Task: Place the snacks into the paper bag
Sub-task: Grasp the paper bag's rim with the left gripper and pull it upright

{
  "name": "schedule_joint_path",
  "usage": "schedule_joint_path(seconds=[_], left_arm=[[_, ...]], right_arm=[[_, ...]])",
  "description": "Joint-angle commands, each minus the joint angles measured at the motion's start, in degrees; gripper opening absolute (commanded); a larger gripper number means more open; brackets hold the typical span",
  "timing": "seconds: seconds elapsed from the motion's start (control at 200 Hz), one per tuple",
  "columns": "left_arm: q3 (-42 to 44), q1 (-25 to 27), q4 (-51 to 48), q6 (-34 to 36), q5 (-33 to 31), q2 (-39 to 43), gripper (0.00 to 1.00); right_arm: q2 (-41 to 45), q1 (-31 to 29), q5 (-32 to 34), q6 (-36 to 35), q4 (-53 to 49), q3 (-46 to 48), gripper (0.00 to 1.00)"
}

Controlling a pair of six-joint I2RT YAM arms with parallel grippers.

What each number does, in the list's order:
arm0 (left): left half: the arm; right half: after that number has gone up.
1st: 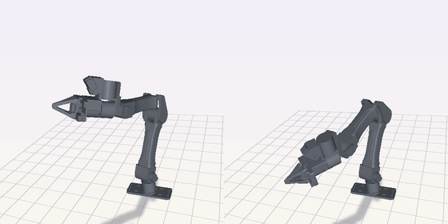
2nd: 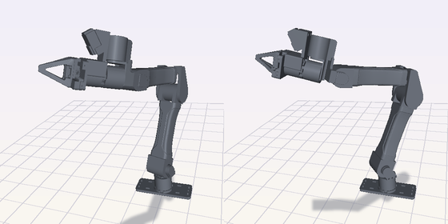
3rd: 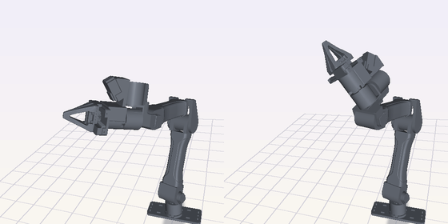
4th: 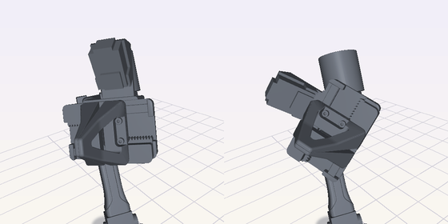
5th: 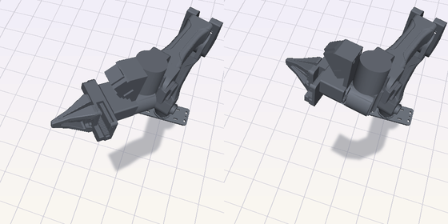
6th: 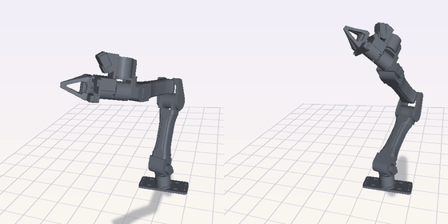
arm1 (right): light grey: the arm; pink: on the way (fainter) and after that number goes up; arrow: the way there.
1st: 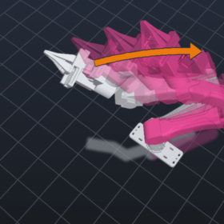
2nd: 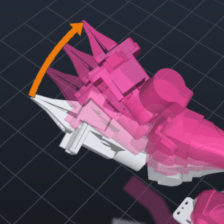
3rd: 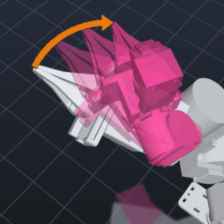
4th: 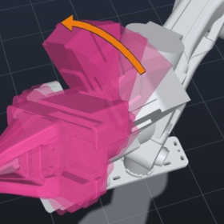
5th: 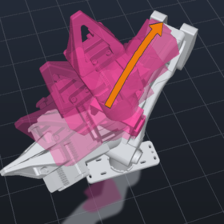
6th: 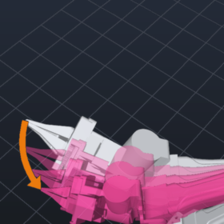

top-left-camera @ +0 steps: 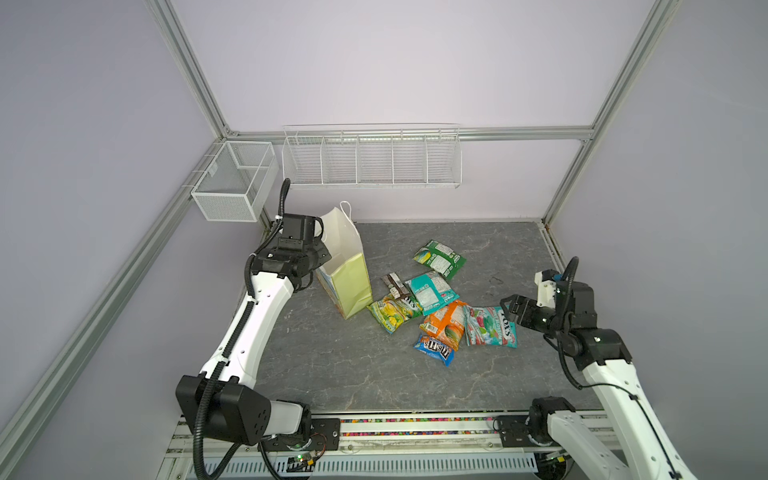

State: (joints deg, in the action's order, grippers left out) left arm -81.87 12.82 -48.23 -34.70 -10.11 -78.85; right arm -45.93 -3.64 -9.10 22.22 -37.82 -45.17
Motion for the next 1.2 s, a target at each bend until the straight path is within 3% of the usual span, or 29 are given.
schedule_joint_path(seconds=[0.0, 0.215, 0.62, 1.195], left_arm=[[-3.88, 0.17, -3.84, 3.03, -0.77, 1.97, 0.0], [-6.29, 0.19, -8.09, 6.99, 1.87, 4.11, 0.0], [-3.38, 0.19, -11.58, 13.81, 9.39, 11.9, 0.0], [3.44, 0.19, -11.99, 15.4, 17.81, 21.0, 0.0]], right_arm=[[-0.27, -0.4, -1.11, -1.19, 0.74, 0.5, 0.89], [-0.42, -0.54, -1.98, -1.69, 0.63, 0.28, 0.89], [-1.48, -2.33, -2.85, -2.07, -0.72, -1.13, 0.9], [-4.77, -3.04, -6.42, 2.48, -0.29, 1.63, 0.9]])
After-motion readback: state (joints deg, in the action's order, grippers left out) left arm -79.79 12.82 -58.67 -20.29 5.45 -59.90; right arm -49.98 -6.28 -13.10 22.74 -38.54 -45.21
